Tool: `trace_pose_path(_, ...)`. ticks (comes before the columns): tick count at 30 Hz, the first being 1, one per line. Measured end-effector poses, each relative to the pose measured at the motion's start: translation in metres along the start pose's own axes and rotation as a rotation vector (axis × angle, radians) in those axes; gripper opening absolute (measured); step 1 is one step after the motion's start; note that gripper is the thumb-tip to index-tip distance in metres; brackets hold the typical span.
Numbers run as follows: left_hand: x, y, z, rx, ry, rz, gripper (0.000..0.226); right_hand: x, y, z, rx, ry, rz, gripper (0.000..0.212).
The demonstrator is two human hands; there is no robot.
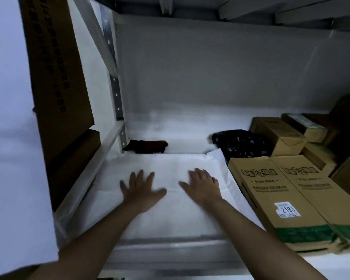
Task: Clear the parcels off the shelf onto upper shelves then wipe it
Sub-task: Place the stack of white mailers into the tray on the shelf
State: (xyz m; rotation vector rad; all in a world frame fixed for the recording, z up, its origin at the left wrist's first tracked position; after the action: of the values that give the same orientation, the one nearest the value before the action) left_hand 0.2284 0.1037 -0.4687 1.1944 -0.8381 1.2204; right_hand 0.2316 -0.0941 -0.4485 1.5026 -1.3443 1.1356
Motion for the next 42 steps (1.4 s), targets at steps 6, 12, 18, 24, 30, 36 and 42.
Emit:
trace_pose_path(6,0.003,0.020,-0.019,0.114,-0.047,-0.027,0.085,0.003,0.027,0.000,-0.030,0.033,-0.077,0.066)
trace_pose_path(12,0.003,0.059,-0.030,0.190,-0.042,-0.044,0.079,0.014,0.062,-0.001,-0.059,0.020,-0.173,0.061)
trace_pose_path(18,-0.002,0.096,-0.027,0.208,-0.066,-0.062,0.072,0.015,0.105,-0.002,-0.040,0.028,-0.213,0.055)
trace_pose_path(24,0.004,0.118,-0.031,0.276,-0.166,-0.005,0.076,0.017,0.125,0.002,-0.034,0.171,-0.163,0.054)
trace_pose_path(30,0.013,0.126,-0.043,0.295,-0.265,0.021,0.080,0.024,0.128,0.004,-0.023,0.307,-0.111,0.056)
trace_pose_path(36,0.011,0.127,-0.049,0.293,-0.289,0.006,0.086,0.021,0.125,0.012,-0.083,0.324,-0.108,0.062)
trace_pose_path(42,0.025,0.125,-0.022,0.180,-0.253,-0.026,0.062,0.031,0.123,0.008,-0.115,0.236,-0.103,0.047)
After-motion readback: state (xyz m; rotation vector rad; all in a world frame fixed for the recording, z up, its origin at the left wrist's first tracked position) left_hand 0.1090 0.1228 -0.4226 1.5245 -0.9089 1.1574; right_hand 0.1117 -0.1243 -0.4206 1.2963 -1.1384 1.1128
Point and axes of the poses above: each hand's wrist, its own y-axis away from the middle knuckle, its own x-axis out of the back of the hand, z = x × y, the point moved 8 cm from there along -y, towards the middle knuckle, and after that the axes turned 4 degrees about x, right-handed, at the moved point
